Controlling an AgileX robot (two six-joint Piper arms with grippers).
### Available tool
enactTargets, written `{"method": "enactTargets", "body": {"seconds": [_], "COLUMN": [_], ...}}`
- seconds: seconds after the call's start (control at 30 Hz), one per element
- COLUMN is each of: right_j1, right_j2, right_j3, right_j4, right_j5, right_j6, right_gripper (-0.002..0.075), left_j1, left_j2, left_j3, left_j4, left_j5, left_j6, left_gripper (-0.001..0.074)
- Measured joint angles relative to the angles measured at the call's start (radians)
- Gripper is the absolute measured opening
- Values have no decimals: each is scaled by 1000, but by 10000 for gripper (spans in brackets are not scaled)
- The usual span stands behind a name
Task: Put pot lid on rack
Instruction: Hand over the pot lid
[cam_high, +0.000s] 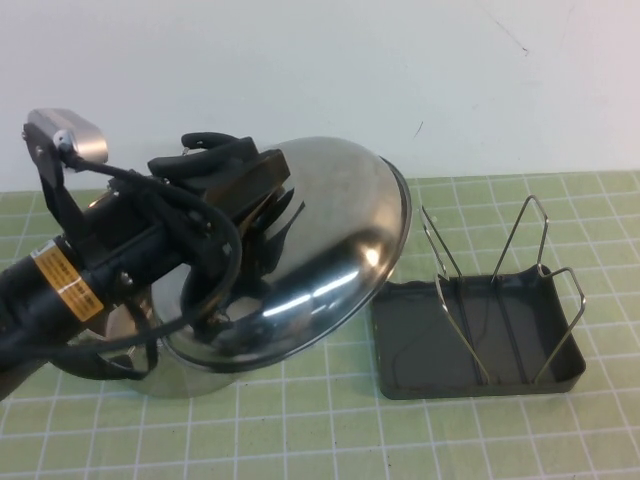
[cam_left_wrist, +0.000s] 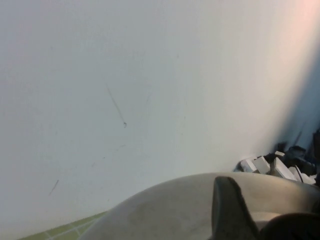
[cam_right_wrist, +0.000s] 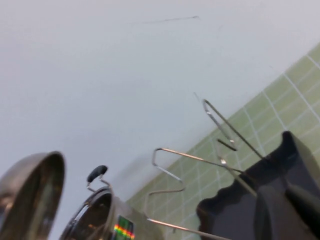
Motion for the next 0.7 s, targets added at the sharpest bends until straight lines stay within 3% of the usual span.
{"method": "enactTargets", "body": {"seconds": [0.1,0.2,0.3,0.37,0.47,0.57,0.7], "right_j1": [0,0,0,0,0,0,0], "right_j2": [48,150,283,396,584,765,1001], "right_j3": [-73,-135,-183,-222,-295,-370,-461], "right_j4": [102,334,715,929,1020,1041,1043], "right_j5": [60,143,243,318,404,498,669], "right_j6": [-86,-301,-735,-993,-1151,-1198,-1212], "right_gripper": [29,31,59,120,247,391,489], "left_j1": [0,-4,-20,-37,-63,-90,-113], "left_j2": [56,103,121,122,122,122,122], "left_j3": [0,0,0,0,0,0,0], "left_j4": [-60,-112,-132,-136,-139,-141,-141], "left_j5": [-8,-8,-4,-4,-4,-4,-4], "left_j6": [0,0,0,3,24,37,52], "left_gripper": [309,309,309,309,309,309,309]}}
